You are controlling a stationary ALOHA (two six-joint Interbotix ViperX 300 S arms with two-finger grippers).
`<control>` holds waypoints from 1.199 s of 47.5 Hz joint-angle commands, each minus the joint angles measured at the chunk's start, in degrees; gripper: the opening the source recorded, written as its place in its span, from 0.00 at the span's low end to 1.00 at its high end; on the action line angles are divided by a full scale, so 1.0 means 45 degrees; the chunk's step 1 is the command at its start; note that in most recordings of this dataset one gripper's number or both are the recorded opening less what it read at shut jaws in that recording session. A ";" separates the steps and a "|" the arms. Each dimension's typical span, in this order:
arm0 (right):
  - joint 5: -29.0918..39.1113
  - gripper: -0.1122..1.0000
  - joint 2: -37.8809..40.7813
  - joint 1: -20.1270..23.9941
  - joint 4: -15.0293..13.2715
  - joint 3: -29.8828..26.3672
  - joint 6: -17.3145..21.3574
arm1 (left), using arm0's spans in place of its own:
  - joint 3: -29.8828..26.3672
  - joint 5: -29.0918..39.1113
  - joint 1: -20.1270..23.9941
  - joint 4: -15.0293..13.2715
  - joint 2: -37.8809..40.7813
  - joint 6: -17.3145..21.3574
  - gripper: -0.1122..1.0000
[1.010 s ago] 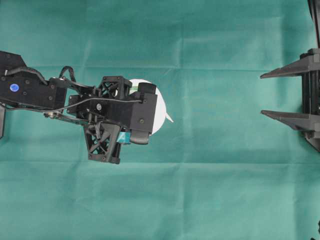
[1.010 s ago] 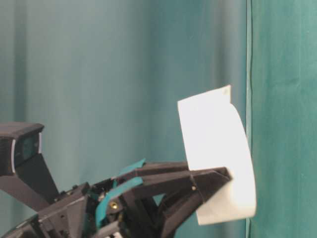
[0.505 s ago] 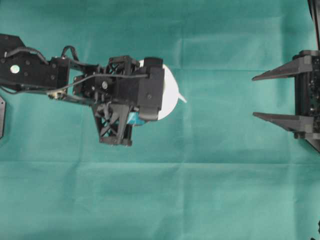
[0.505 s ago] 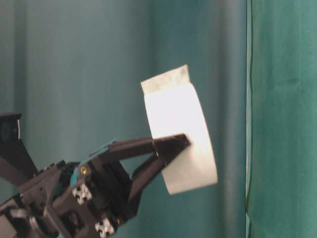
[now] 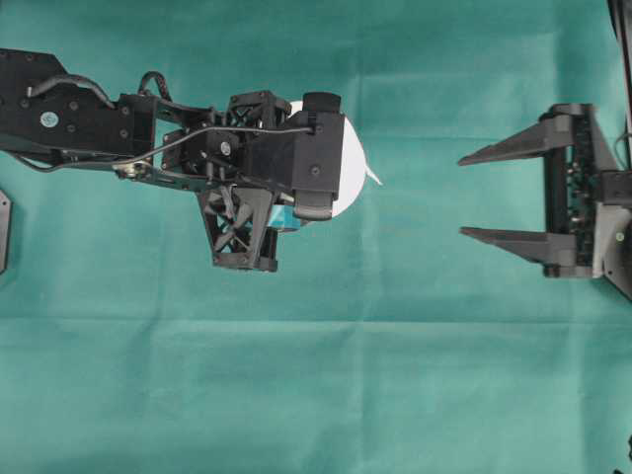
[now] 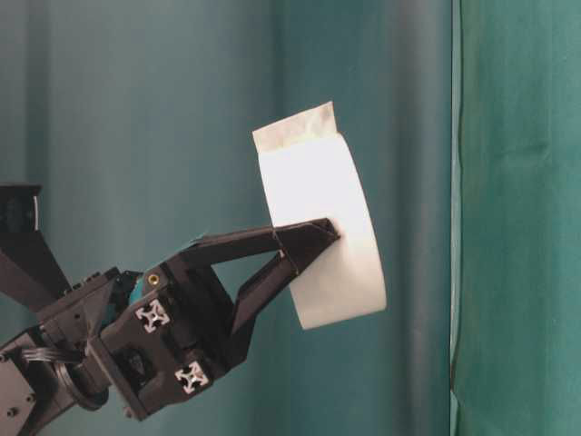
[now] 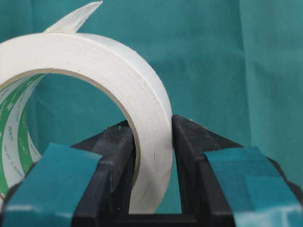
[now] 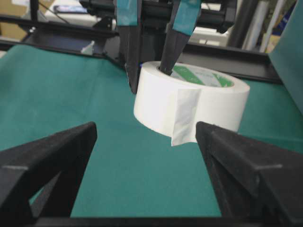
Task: Peel off the duct tape with your right arm.
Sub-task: 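Move the right gripper toward the loose tape end and close on it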
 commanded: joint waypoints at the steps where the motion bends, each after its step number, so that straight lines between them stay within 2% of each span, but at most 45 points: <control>1: -0.0371 0.82 0.0352 -0.0176 0.0000 -0.0410 -0.0020 | -0.0449 -0.0059 -0.0098 0.0020 -0.0215 0.0078 0.29; 30: -0.0703 0.82 0.3984 -0.0879 0.0000 -0.2480 -0.0020 | -0.0469 -0.0098 -0.0176 0.0020 -0.0176 0.0078 0.29; 46: -0.0625 0.72 0.4727 -0.0977 0.0059 -0.3008 0.0000 | -0.0488 -0.0078 -0.0293 0.0039 -0.0176 0.0078 0.29; 57: -0.0625 0.71 0.4727 -0.0996 0.0117 -0.3008 0.0000 | -0.0488 -0.0059 -0.0410 0.0020 -0.0156 0.0078 0.29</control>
